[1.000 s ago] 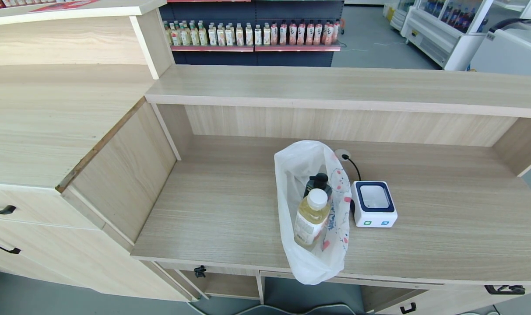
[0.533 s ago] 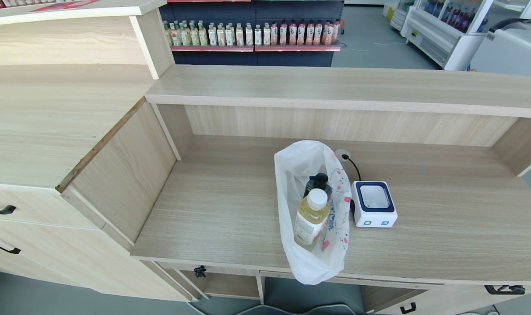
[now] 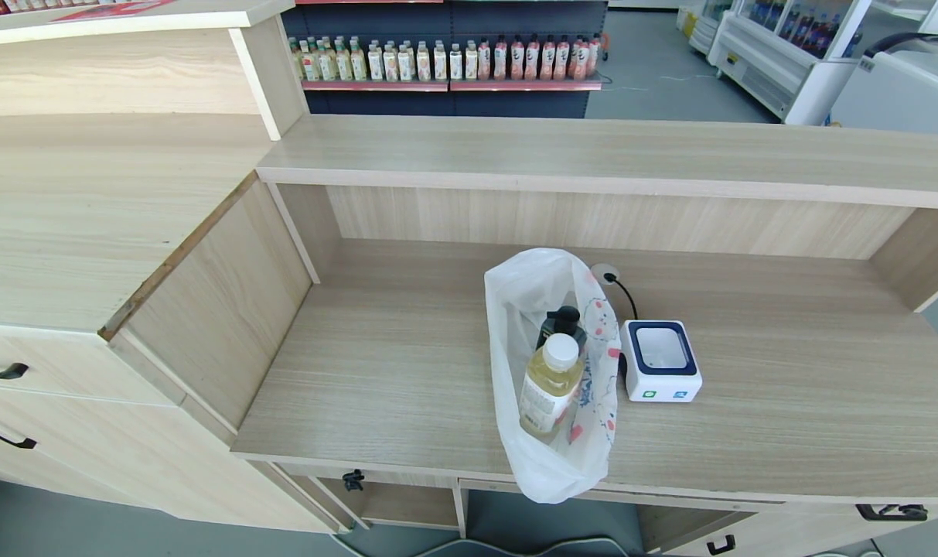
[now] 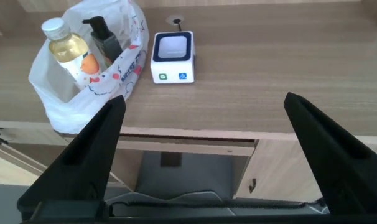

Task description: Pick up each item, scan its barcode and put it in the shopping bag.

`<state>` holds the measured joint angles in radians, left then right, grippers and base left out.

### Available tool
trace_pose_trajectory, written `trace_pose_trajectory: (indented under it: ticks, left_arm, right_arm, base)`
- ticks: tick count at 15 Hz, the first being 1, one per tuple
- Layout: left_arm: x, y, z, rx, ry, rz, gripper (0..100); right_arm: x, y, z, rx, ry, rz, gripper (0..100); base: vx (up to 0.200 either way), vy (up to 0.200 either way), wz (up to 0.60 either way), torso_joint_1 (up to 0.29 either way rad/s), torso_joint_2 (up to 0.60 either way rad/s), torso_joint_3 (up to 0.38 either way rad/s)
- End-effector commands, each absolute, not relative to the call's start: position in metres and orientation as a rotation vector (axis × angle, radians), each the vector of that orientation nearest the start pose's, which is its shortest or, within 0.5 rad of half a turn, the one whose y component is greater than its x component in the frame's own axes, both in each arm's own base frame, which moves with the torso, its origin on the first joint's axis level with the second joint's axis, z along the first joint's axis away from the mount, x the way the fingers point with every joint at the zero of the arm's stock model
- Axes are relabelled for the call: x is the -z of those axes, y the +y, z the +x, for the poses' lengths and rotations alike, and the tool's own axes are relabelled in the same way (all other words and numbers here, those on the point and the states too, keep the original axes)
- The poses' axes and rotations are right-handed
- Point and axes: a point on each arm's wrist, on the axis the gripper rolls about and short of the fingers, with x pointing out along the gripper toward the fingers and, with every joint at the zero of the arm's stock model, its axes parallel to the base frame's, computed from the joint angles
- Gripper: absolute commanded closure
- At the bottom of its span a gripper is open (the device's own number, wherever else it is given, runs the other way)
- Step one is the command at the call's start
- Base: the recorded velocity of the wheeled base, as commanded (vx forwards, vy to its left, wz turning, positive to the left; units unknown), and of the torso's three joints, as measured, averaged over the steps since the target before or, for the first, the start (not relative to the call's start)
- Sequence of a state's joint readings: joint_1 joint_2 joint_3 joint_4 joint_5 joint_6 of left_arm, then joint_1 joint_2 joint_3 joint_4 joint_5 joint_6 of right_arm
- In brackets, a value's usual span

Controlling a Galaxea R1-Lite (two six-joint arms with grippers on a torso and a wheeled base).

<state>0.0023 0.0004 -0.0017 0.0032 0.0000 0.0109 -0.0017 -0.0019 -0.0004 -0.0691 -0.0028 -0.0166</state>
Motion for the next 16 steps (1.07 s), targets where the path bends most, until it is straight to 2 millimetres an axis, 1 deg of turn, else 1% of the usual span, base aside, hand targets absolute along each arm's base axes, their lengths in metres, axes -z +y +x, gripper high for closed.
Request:
trace_pose_trajectory:
  ticks: [1,5,9,16]
  left_arm:
    - [-0.0756,-0.0001,-0.0229,-0.003,0.002,0.011,0]
    - [-0.0756,0.0,-0.0229,-0.002,0.002,0.011,0]
    - [-0.0756,0.0,-0.0229,-0.002,0.002,0.011,0]
    - [-0.0756,0.0,-0.0229,-0.005,0.002,0.005,0]
  right_arm:
    - [-0.0759,-0.0016,-0.0229,0.077,0.001,-0.02,0]
    - [-0.0759,-0.0014,-0.0228,0.064,0.001,-0.028,0]
    - [-0.0761,-0.0014,-0.023,0.067,-0.003,0.002,0]
    - [-0.0761,-0.0014,-0.023,0.067,-0.003,-0.001,0]
  base:
    - [0.0,0.0,0.0,0.0,0.0,0.0]
    - [0.0,0.0,0.0,0.0,0.0,0.0]
    - [0.0,0.0,0.0,0.0,0.0,0.0]
    - [0.0,-0.2,0.0,0.005,0.0,-0.001]
